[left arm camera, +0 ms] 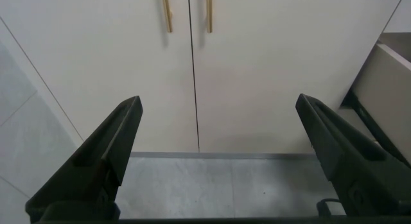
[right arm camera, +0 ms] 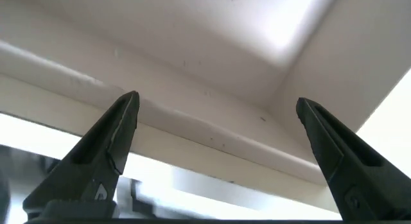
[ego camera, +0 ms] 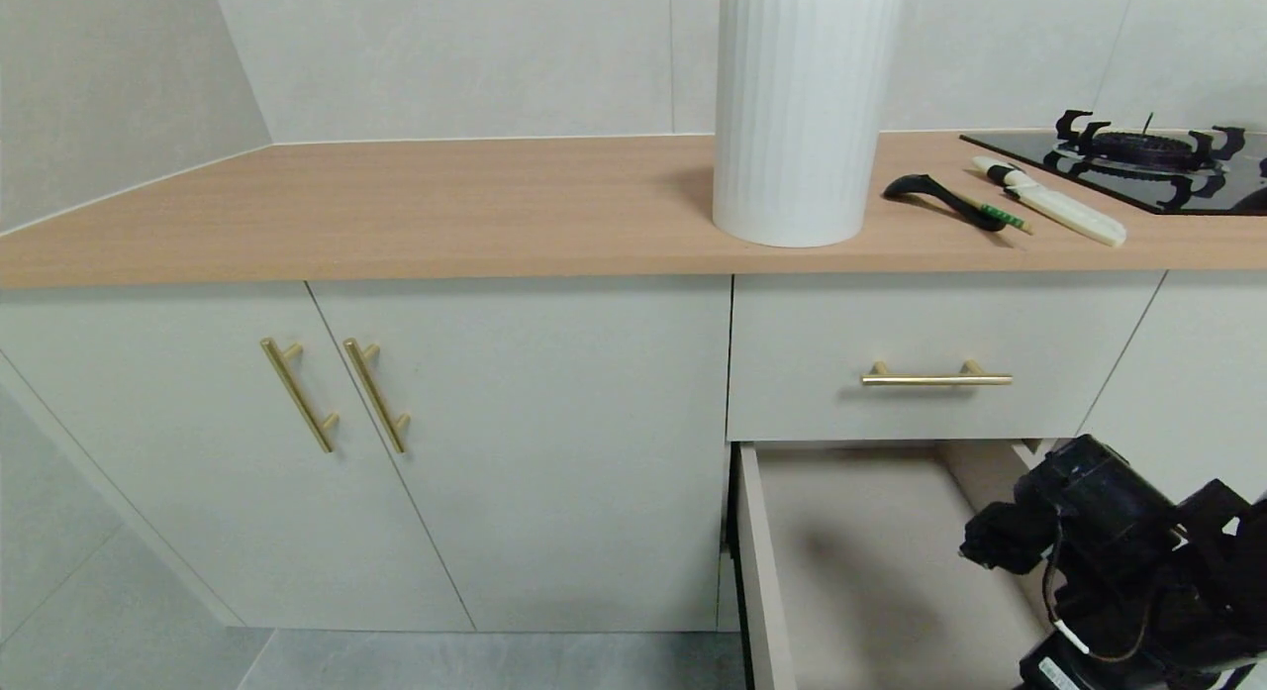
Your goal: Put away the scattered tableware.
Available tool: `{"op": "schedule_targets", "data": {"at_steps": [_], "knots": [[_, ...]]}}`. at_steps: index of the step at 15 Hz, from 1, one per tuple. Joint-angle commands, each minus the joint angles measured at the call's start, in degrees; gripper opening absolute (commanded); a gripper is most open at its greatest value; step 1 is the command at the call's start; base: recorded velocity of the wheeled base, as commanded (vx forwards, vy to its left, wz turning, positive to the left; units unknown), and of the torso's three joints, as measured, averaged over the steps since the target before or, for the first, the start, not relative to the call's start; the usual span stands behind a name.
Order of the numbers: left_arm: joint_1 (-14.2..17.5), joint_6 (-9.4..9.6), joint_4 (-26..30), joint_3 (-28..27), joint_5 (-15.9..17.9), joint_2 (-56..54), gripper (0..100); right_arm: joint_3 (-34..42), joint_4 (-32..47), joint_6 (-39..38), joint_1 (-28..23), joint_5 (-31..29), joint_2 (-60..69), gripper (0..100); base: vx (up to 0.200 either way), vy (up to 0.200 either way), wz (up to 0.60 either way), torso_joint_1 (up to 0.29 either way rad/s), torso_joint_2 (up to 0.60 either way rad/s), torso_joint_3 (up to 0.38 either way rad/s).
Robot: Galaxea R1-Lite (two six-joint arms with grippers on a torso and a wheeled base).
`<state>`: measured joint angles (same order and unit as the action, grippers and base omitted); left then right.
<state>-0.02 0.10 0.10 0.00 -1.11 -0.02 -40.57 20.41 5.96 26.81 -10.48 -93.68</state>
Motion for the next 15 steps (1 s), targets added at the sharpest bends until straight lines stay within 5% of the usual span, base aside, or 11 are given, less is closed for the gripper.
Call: {"op": "schedule_targets", "data": {"at_steps": [1,8,15], "knots": [[0.0,-0.01,0.0,0.0,0.0,0.0,100,-0.2,1.7,0.0,2.0,-0.2,0.6,100,0.0,0.0,0.0,0.0,0.0,0.0],[0.0,-0.01,0.0,0.0,0.0,0.0,100,-3.0,4.0,-2.0,3.6,-1.6,0.3,100,0.0,0.0,0.0,0.0,0.0,0.0],[0.0,-0.01,0.0,0.0,0.0,0.0,100,-12.1,-1.3,-21.0,0.7,-1.6,0.8,100,0.0,0.0,0.0,0.0,0.0,0.0]]}}
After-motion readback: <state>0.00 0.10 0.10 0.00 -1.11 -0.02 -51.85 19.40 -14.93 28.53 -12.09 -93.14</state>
